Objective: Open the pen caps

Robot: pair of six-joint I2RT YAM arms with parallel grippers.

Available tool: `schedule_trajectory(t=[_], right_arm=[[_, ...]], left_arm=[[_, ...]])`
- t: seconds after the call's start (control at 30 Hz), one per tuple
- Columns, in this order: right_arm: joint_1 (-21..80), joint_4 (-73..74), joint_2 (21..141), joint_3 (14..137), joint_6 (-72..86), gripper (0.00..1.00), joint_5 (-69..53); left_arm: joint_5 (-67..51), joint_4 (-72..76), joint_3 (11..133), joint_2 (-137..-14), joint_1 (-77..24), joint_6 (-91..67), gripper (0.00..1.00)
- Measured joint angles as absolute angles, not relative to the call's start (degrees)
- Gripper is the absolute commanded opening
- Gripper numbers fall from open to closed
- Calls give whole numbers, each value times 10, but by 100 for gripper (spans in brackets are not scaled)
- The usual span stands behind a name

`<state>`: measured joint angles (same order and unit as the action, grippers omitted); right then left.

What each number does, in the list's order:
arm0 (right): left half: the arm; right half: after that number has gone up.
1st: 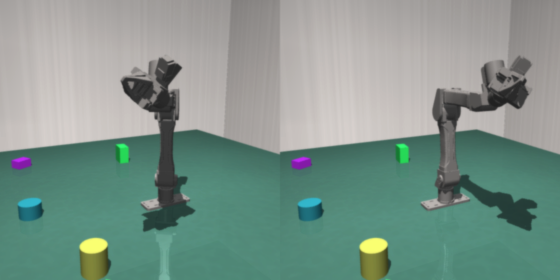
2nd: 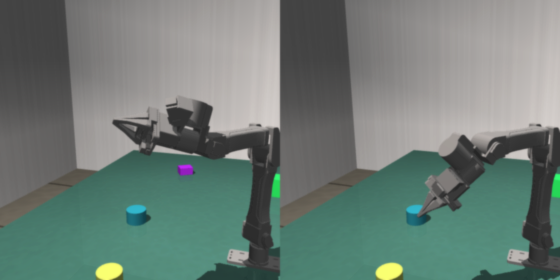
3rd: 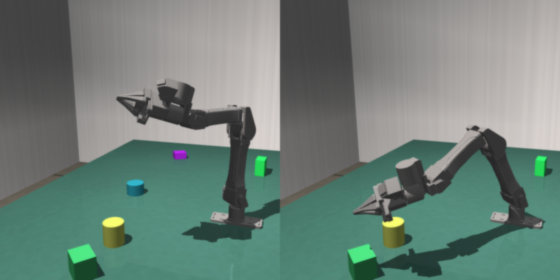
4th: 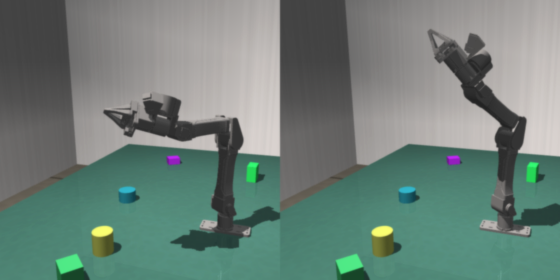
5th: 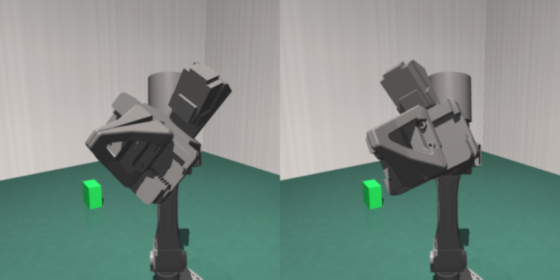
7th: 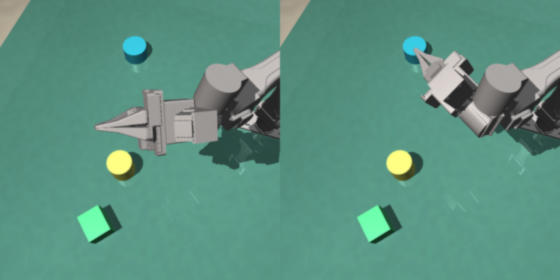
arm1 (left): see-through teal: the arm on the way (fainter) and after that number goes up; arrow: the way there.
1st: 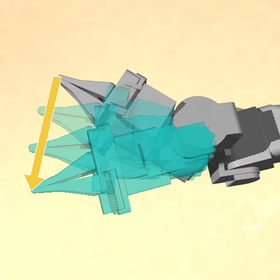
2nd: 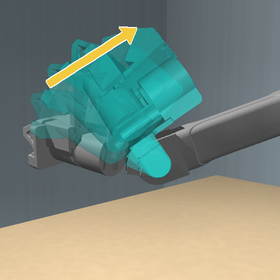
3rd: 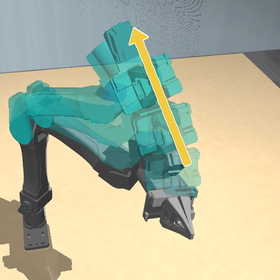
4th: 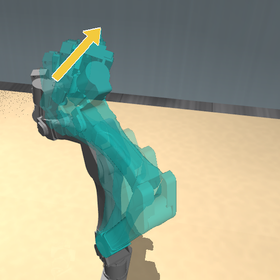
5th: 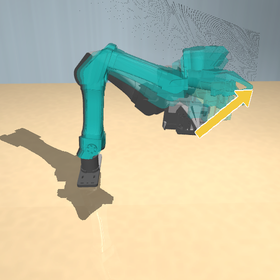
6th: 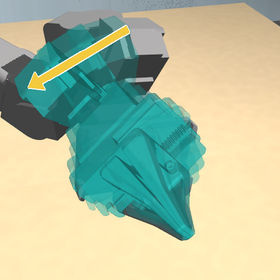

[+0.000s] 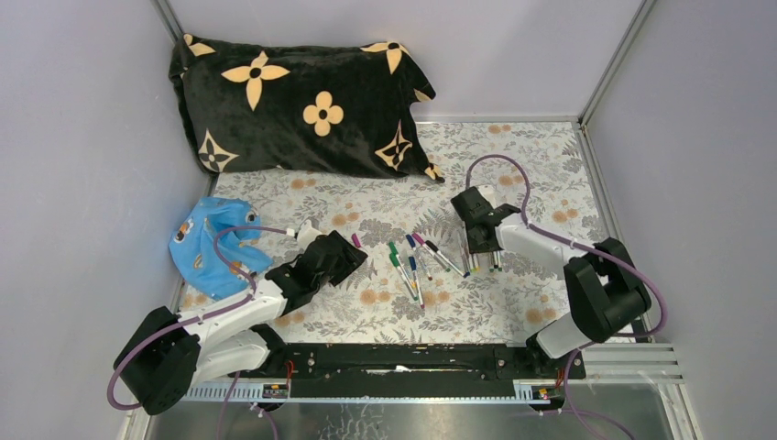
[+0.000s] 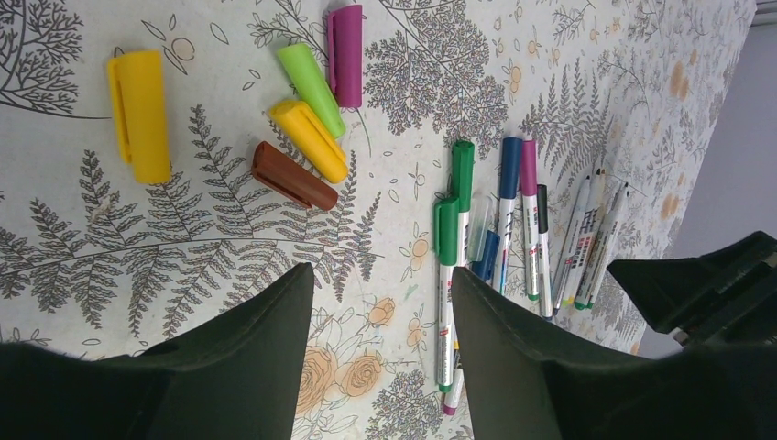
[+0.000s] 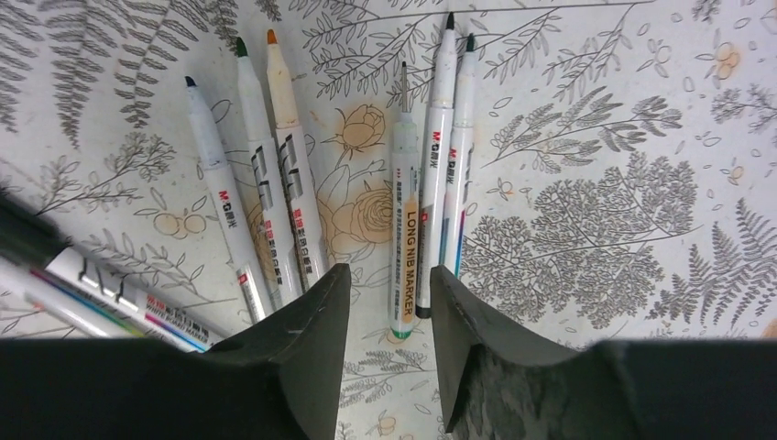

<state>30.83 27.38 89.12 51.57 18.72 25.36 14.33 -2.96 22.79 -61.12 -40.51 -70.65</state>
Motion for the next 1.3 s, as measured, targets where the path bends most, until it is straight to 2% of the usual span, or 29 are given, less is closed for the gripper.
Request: schedule_trajectory(t=[0.2,0.43,0.77,1.3], right_arm=[[324,290,845,535,173,46,248],[421,295,838,580,153,41,210],[495,292,917,610,147,38,161],[510,264,980,619,148,38,127]], left_arm=[[143,-29,228,-604,-405,-707,63],[143,-29,228,-600,-405,-710,63],[143,-29,228,-591,-405,-710,63],[143,-30,228,-588,-405,-710,63]])
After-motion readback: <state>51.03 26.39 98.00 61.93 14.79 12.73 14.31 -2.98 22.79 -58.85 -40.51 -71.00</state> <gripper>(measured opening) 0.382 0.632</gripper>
